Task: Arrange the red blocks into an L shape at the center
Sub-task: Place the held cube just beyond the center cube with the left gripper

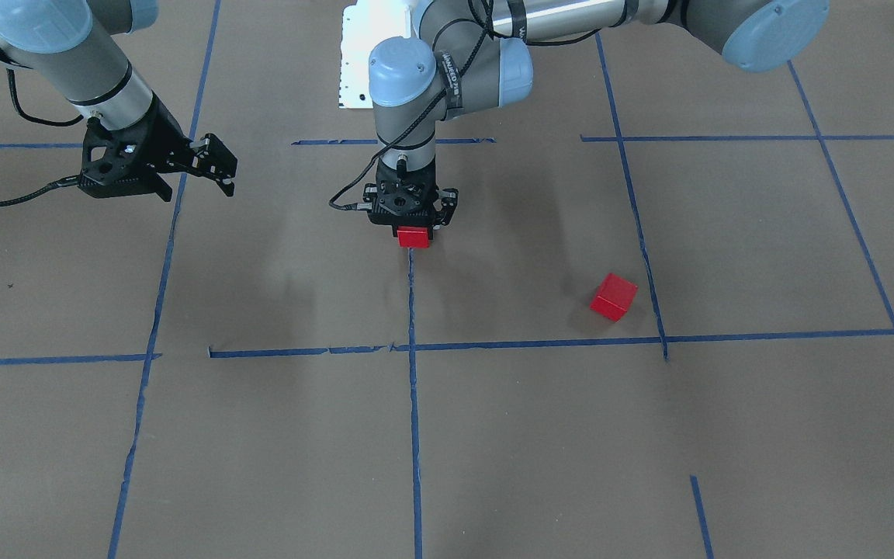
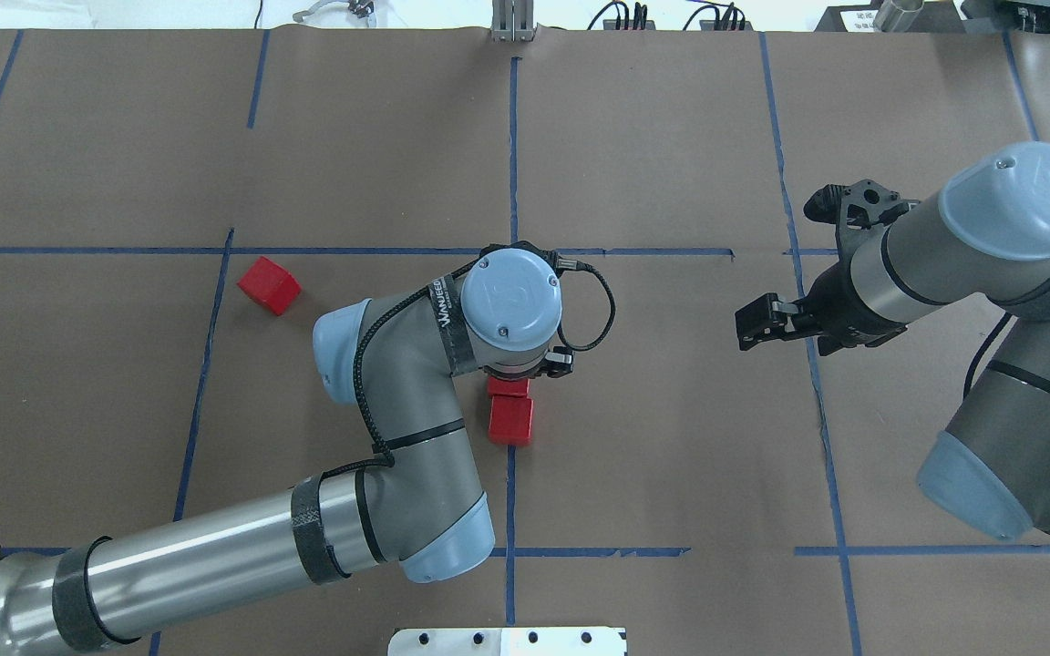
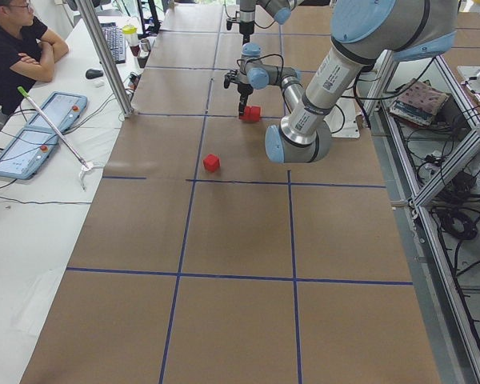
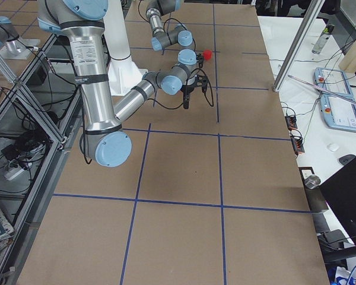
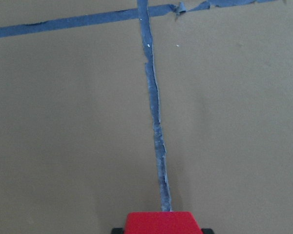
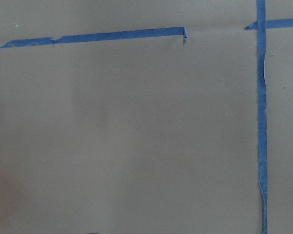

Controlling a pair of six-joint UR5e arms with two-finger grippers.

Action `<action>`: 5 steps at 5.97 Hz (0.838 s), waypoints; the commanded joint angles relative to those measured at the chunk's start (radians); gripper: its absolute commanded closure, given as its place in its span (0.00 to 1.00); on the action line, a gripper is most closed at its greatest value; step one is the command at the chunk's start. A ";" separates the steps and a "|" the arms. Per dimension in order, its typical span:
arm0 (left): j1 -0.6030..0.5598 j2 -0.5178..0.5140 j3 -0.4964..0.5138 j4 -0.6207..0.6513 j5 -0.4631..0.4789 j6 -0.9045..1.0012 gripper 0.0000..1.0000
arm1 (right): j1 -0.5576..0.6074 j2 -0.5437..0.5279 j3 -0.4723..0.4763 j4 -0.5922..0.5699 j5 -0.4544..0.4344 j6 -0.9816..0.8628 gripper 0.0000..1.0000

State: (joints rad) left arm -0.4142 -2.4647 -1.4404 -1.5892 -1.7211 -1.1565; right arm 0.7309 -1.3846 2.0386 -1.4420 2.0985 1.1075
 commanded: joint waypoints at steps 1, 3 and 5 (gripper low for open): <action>0.002 -0.004 0.005 -0.002 0.000 0.000 0.95 | -0.001 -0.001 0.000 0.000 0.000 0.000 0.00; 0.008 -0.004 0.008 -0.003 0.000 0.001 0.92 | -0.001 0.001 -0.002 -0.001 0.000 0.000 0.00; 0.008 -0.002 0.008 -0.005 0.000 0.001 0.82 | -0.001 -0.001 0.000 -0.001 0.000 0.000 0.00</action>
State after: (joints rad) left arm -0.4066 -2.4671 -1.4328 -1.5927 -1.7211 -1.1551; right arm 0.7302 -1.3848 2.0374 -1.4435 2.0985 1.1075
